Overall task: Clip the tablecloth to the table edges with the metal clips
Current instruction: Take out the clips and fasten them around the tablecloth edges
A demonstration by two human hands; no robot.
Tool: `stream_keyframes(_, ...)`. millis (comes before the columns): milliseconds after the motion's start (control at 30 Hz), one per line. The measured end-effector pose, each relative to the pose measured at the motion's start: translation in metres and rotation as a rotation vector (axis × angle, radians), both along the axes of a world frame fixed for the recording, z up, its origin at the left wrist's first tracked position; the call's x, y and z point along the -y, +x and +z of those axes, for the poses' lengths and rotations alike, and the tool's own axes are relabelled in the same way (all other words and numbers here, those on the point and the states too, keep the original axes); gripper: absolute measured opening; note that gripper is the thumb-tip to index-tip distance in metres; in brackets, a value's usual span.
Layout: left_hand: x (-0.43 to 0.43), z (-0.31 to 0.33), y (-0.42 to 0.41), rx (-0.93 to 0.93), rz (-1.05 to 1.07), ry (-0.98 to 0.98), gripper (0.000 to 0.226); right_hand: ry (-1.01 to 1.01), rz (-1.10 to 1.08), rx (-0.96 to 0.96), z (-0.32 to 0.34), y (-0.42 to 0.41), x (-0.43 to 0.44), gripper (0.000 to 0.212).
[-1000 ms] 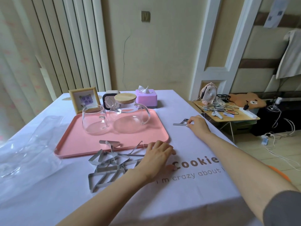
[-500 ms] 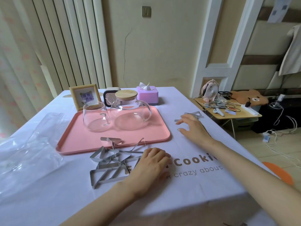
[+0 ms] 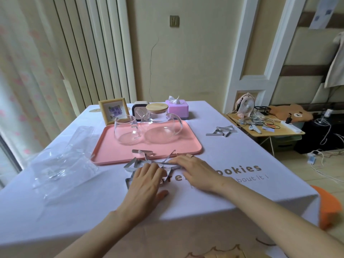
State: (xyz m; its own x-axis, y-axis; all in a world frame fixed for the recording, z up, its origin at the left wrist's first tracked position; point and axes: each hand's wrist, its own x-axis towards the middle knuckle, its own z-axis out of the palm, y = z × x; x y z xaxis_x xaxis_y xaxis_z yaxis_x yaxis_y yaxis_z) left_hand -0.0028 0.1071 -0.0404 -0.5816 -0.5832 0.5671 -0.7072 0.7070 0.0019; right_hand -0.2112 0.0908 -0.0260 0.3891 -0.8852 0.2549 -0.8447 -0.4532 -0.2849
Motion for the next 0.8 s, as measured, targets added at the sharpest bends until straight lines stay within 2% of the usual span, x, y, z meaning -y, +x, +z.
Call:
stream_keyframes(133, 0.001, -0.008, 0.016, 0.012, 0.059, -0.009, 0.039, 0.035, -0.098, -0.006, 0.0, -0.001, -0.003, 0.059)
stream_keyframes(267, 0.003, -0.01, 0.021, 0.007, 0.103, -0.036, 0.028, -0.001, -0.191, 0.039, 0.005, -0.008, -0.015, 0.041)
stream_keyframes(400, 0.004, -0.01, 0.02, 0.068, 0.163, -0.068, 0.012, -0.091, -0.353, -0.039, 0.01, -0.014, -0.027, 0.025)
stream_keyframes(467, 0.003, -0.009, 0.019, 0.091, 0.174, -0.063, 0.015, -0.1, -0.422, -0.038, 0.014, -0.014, -0.031, 0.021)
stream_keyframes(567, 0.002, -0.007, 0.019, 0.101, 0.167, -0.036, 0.015, -0.136, -0.363, 0.075, 0.016, -0.01, -0.031, 0.014)
stream_keyframes(633, 0.001, -0.006, 0.02, 0.102, 0.15, -0.021, 0.015, -0.146, -0.195, 0.117, 0.013, -0.007, -0.026, 0.022)
stream_keyframes(700, -0.001, -0.007, 0.023, 0.093, 0.116, -0.007, 0.016, -0.115, -0.036, 0.061, 0.008, -0.002, -0.017, 0.042)
stream_keyframes(800, -0.003, -0.006, 0.027, 0.076, 0.063, -0.001, 0.018, -0.015, 0.057, -0.041, 0.006, 0.006, -0.002, 0.062)
